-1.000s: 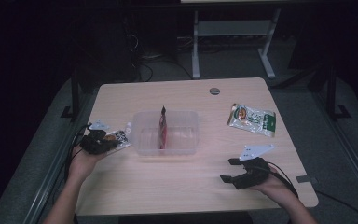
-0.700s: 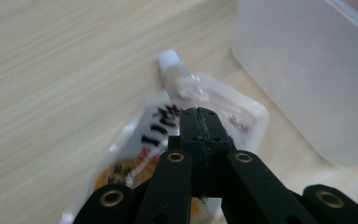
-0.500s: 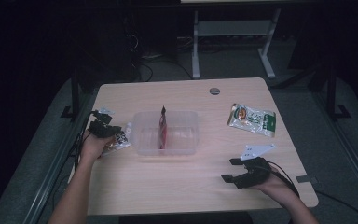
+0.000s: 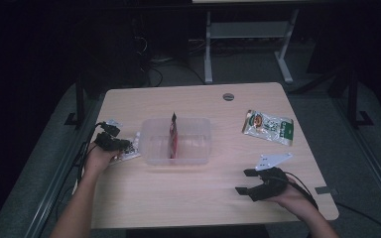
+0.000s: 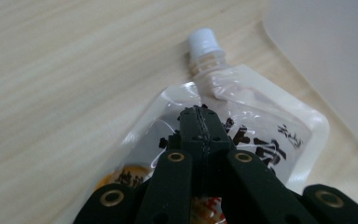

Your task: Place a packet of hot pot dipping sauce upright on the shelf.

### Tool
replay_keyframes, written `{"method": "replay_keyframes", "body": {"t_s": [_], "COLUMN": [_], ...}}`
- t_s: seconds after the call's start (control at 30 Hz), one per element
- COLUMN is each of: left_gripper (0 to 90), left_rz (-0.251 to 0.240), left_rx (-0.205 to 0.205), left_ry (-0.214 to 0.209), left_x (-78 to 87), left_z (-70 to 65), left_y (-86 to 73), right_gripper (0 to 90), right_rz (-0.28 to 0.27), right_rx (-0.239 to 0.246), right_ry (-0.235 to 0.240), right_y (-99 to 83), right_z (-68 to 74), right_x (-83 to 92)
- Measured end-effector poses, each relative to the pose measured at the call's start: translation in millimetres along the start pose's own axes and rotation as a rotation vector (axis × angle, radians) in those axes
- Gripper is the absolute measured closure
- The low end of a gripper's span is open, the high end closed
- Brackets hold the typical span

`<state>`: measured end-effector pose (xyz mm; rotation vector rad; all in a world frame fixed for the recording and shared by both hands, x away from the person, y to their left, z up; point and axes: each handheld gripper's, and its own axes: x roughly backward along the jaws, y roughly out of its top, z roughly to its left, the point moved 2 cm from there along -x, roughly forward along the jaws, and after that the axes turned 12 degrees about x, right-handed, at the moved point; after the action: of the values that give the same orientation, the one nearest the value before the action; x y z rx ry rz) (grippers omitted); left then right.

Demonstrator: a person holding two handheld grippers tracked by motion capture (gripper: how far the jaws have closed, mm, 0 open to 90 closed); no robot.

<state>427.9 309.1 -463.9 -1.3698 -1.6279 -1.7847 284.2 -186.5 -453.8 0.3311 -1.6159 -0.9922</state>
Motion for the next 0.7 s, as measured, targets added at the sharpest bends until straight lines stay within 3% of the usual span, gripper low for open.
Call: {"method": "replay_keyframes", "body": {"t_s": [0.27, 0.37, 0.47, 0.57, 0.7], "left_gripper": [89.9, 89.8, 89.8, 89.9, 89.9], "left_rz": [0.036, 0.028, -0.016, -0.056, -0.046], "left_rx": [-0.044, -0.059, -0.034, 0.004, 0.045], "left_ry": [-0.032, -0.036, -0.019, 0.025, 0.028], "left_x": [12.1, 17.8, 28.5, 38.9, 37.6], "left_z": [-8.9, -9.9, -0.8, 16.7, 29.0], "left_y": [-19.3, -24.5, -21.6, -18.0, -23.6], "right_gripper": [26.4, 26.4, 26.4, 26.4, 26.4], "right_rz": [0.001, 0.003, 0.003, 0.005, 0.006], "right_rx": [0.0, 0.004, 0.004, 0.0, -0.002], "right_ry": [0.002, 0.001, 0.003, 0.004, 0.004], "right_y": [0.5, 0.3, 0.8, 0.7, 0.2], "right_z": [0.7, 0.3, 1.0, 1.1, 0.5], "right_x": [-0.9, -1.5, -1.3, -1.3, -2.2]}}
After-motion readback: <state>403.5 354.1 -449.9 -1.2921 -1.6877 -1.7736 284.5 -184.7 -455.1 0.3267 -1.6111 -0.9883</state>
